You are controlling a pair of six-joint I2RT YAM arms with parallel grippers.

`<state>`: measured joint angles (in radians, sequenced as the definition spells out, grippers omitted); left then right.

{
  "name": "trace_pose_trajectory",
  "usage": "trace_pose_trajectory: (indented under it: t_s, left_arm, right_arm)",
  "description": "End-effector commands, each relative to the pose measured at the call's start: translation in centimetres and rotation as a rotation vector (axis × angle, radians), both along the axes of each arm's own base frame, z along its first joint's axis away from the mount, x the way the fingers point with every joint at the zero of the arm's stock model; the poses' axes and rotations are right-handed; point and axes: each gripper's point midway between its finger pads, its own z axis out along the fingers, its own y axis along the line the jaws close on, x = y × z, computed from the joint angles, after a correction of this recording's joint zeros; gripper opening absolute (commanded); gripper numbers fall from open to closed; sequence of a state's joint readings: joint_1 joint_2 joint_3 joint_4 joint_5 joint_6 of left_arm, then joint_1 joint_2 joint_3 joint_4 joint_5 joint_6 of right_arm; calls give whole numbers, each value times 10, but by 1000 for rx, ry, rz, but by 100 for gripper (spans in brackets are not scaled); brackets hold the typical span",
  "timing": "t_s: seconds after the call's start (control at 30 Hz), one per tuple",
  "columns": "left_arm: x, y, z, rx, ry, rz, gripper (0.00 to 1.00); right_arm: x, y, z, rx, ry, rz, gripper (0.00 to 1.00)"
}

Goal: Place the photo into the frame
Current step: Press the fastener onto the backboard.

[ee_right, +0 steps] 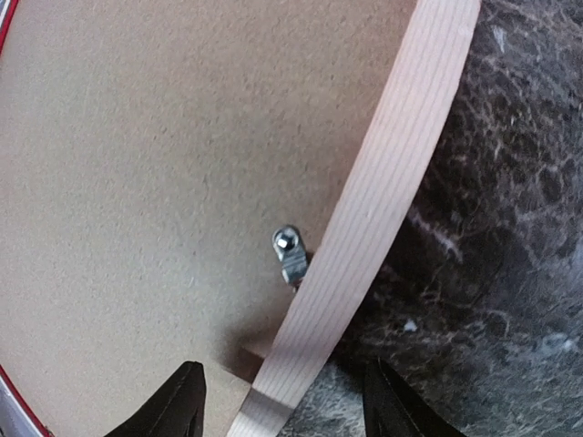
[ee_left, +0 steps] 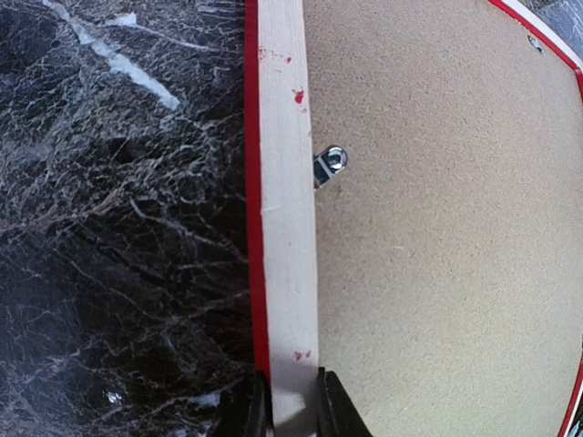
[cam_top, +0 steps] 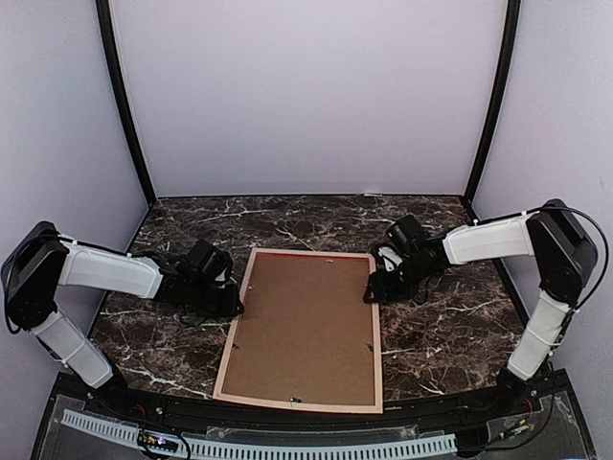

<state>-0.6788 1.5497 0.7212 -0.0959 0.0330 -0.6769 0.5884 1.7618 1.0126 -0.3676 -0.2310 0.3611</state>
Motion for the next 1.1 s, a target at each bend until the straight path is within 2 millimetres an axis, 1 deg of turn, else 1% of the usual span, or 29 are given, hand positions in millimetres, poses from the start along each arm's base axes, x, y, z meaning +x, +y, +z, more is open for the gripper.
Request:
trace_pose_trajectory:
  t_s: [0.0,0.1,0.13,0.23,0.33,0.43,0.47,0.57,0.63,0.7,0.83,0.9,0.97,1.07]
  left_arm:
    - [-10,1,-7,-26,27,23,0]
    - [-9,3,-6,-40,9,50,0]
    - [-8,3,-5,-44,5,55,0]
    - [-8,4,-1,-68,-11,75,0]
    - [-8,7,1,-70,-18,90,0]
    - [-11,10,0,-83,-21,109,0]
    - [-11,9,1,-101,-26,118,0]
    - [-13,9,0,-131,-22,135,1]
    - [-13,8,-1,-150,-19,145,2]
    - [-13,6,-3,-160,-15,154,3]
    - [-9,6,-3,-171,-19,182,4]
    - [-8,7,-4,-170,-22,195,4]
    - [-7,7,-5,-172,-20,203,4]
    - [-3,11,-6,-156,-33,227,4]
  right_arm:
    - [-14,11,8,80,7,-50,59]
    - [-18,17,10,97,5,-57,55]
    - [-18,18,9,96,6,-59,53]
    - [-13,15,3,54,3,-64,44]
    - [-5,13,-3,7,-11,-55,38]
    - [7,17,-4,-14,-30,-34,32]
    - [15,22,-2,-17,-44,-21,30]
    - [33,31,4,-24,-74,8,27]
    - [46,38,10,-27,-98,26,27]
    - [58,41,14,-33,-115,39,30]
    - [63,41,25,-45,-145,54,49]
    - [59,37,29,-51,-153,54,57]
    - [51,31,33,-50,-153,54,62]
    - [29,22,36,-37,-136,57,67]
